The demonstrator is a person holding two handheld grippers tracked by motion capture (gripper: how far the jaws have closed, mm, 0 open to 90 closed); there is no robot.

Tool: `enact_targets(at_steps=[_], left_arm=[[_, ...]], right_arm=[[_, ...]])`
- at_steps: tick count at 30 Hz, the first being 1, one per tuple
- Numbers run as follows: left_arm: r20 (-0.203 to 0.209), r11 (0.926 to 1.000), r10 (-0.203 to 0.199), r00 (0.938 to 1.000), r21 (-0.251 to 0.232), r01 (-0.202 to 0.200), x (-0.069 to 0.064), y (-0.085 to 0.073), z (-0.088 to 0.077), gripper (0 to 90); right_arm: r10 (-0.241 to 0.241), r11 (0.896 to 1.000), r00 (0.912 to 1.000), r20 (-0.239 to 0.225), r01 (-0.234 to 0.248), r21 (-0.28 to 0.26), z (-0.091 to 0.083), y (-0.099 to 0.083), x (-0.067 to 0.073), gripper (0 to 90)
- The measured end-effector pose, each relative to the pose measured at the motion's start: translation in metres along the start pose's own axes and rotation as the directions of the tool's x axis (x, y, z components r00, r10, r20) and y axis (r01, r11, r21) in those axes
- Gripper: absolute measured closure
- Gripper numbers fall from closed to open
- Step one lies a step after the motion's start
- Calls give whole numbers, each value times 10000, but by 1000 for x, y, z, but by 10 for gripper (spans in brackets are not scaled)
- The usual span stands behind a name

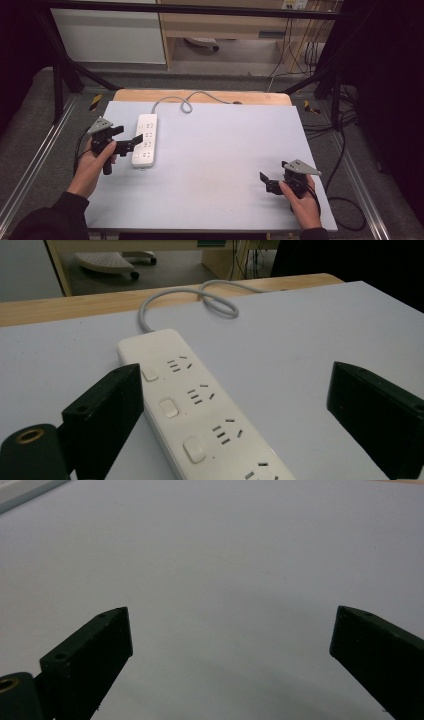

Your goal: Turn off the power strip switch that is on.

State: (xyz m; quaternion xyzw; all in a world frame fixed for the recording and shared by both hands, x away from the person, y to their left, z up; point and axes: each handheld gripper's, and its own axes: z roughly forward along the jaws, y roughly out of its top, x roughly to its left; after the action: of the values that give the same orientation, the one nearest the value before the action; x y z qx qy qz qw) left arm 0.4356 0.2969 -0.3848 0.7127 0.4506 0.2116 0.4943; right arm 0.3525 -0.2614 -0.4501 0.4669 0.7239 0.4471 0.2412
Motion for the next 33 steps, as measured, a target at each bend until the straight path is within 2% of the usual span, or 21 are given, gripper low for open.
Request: enact_targets(at_steps=[23, 27, 33], left_arm=[[-158, 10000, -42, 9999, 69, 43, 6, 3, 10, 83], [-207, 9999, 60, 9998, 136, -57, 7, 3, 14, 84], [-279, 10000, -30, 9996, 77, 32, 10, 1, 20, 89]], right_arm=[[41, 10000, 10000, 1, -41, 10, 0, 0, 0, 40], [17, 10000, 10000, 15, -17, -1, 0, 0, -1, 40], [18, 10000, 10000, 17, -18, -11, 0, 0, -1, 40]])
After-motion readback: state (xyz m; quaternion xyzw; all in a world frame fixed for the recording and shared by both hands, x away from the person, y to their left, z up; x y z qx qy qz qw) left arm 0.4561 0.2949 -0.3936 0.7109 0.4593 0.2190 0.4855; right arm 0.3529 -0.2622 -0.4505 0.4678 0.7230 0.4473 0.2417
